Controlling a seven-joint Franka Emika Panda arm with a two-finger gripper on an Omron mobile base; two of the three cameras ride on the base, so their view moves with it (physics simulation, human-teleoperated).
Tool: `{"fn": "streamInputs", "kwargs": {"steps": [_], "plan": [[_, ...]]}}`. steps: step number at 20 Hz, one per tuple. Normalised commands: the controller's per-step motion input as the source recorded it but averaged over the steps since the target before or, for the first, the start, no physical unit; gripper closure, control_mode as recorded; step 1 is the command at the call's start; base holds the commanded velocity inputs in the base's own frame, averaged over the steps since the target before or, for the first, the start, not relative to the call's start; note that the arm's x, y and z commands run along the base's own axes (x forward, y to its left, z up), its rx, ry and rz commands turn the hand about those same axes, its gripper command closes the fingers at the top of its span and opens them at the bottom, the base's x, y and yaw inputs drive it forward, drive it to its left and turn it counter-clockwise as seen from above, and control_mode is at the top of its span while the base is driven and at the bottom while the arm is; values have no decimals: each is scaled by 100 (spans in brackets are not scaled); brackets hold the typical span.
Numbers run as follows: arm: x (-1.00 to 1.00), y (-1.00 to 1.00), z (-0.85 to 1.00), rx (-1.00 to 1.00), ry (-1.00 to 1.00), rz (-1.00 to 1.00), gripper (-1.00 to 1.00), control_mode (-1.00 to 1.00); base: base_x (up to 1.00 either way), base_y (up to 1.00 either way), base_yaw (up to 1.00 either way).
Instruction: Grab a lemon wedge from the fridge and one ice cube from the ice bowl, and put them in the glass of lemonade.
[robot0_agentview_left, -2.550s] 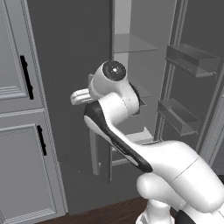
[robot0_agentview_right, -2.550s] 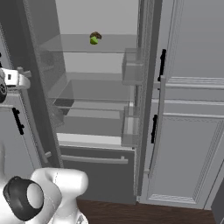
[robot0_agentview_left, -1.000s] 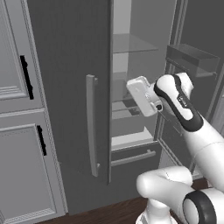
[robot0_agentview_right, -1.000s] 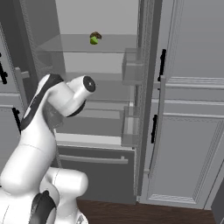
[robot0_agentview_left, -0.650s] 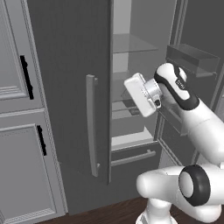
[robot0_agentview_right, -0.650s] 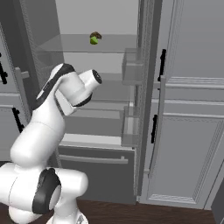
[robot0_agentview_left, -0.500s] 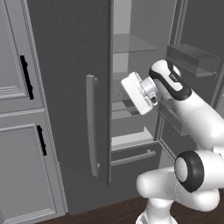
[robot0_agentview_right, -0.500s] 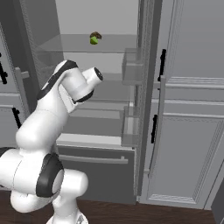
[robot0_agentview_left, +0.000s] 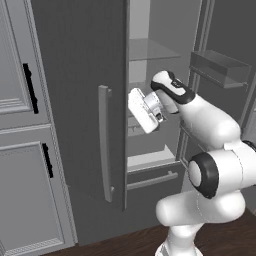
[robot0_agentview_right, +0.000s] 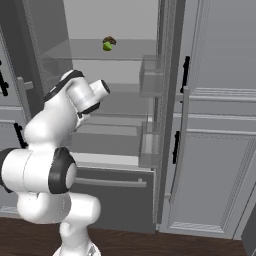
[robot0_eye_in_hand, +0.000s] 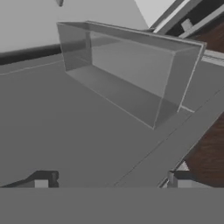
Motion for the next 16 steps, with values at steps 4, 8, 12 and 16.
{"fn": "streamInputs", "kwargs": {"steps": [4,8,12,16], "plan": [[-1,62,-32,2,-8,-1,-100,-100,0,0,0],[-51,87,-3,3,-17,0,-100,-100,0,0,0],[-58,100,5,4,-26,0,-100,-100,0,0,0],[-46,100,6,7,-31,0,-100,-100,0,0,0]]}}
